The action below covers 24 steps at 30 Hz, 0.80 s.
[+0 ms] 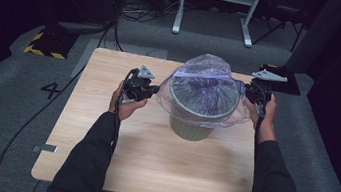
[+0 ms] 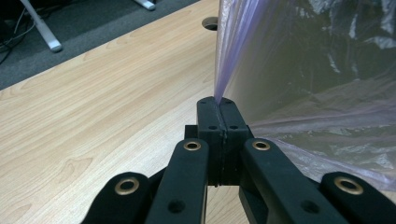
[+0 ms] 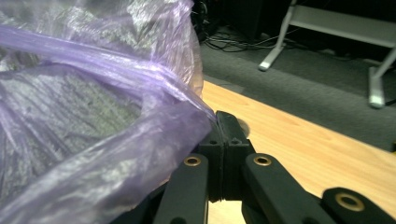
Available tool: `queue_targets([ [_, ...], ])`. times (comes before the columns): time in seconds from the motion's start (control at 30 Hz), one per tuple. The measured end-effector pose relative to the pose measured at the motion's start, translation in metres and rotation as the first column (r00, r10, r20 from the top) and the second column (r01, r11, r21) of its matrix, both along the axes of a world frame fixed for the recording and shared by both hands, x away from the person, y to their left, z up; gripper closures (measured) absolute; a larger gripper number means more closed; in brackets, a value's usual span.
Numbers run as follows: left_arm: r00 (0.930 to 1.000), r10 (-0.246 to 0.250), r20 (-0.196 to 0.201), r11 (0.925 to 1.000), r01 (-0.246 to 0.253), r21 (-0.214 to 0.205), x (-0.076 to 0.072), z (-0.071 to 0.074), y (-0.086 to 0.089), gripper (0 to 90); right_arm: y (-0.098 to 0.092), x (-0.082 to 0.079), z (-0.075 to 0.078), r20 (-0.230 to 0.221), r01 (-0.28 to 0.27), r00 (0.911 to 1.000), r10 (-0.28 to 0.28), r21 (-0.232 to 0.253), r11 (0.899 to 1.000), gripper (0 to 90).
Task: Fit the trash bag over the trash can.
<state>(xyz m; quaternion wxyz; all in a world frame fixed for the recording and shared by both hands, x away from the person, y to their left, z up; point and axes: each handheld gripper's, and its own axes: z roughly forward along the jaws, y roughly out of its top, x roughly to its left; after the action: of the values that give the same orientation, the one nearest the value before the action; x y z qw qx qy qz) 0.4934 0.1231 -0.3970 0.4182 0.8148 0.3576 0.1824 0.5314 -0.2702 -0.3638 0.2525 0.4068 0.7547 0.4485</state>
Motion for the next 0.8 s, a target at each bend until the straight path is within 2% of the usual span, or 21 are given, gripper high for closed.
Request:
queue_targets([
  [0.03,0.9999,0.011,0.007,0.9998,-0.011,0.014,0.000,0.000,-0.001,88.8,0.000,0.000,-0.002,-0.004,-0.006,1.0000,0.006,0.009,1.000,89.2],
  [0.07,0.9993,0.032,0.017,0.9989,-0.032,0.033,0.000,0.002,-0.002,84.0,-0.001,0.000,-0.003,-0.003,-0.004,1.0000,0.005,0.015,1.000,89.2],
  [0.1,0.9985,0.045,0.033,0.9985,-0.046,0.029,-0.001,0.005,-0.001,77.4,-0.002,0.000,-0.003,-0.001,-0.002,1.0000,0.002,0.011,1.000,89.4],
  [0.13,0.9978,0.045,0.048,0.9990,-0.045,0.001,-0.002,0.008,0.001,70.7,-0.002,-0.001,-0.003,0.002,0.005,1.0000,-0.005,0.002,1.000,90.0],
  [0.2,0.9971,0.010,0.075,0.9986,-0.006,-0.053,-0.007,0.015,0.007,64.2,-0.006,-0.002,-0.002,0.015,0.009,0.9999,-0.009,-0.005,1.000,90.0],
  [0.3,0.9933,-0.008,0.116,0.9969,0.017,-0.077,-0.012,0.028,0.014,50.1,-0.011,-0.004,0.002,0.038,0.013,0.9992,-0.013,0.014,1.000,90.0],
  [0.4,0.9881,-0.037,0.149,0.9894,0.057,-0.133,-0.017,0.044,0.022,43.8,-0.014,-0.007,0.006,0.054,0.018,0.9984,-0.019,0.021,1.000,90.0],
  [0.43,0.9870,-0.048,0.154,0.9872,0.070,-0.143,-0.018,0.049,0.022,42.2,-0.014,-0.007,0.007,0.062,0.016,0.9979,-0.017,0.016,1.000,90.0],
  [0.53,0.9800,-0.086,0.179,0.9848,0.111,-0.134,-0.020,0.059,0.016,38.2,-0.013,-0.010,0.012,0.078,0.016,0.9968,-0.017,0.013,1.000,90.0],
  [0.63,0.9763,-0.118,0.181,0.9804,0.144,-0.135,-0.018,0.063,0.004,35.2,-0.011,-0.011,0.014,0.079,0.012,0.9968,-0.012,0.011,1.000,90.0],
  [0.73,0.9767,-0.127,0.173,0.9793,0.151,-0.134,-0.015,0.064,-0.007,34.4,-0.005,-0.012,0.015,0.090,0.010,0.9960,-0.008,-0.030,0.999,90.0],
  [0.8,0.9814,-0.102,0.163,0.9859,0.122,-0.115,-0.009,0.064,-0.014,39.0,-0.004,-0.011,0.016,0.091,0.001,0.9959,0.001,-0.026,1.000,90.0],
])
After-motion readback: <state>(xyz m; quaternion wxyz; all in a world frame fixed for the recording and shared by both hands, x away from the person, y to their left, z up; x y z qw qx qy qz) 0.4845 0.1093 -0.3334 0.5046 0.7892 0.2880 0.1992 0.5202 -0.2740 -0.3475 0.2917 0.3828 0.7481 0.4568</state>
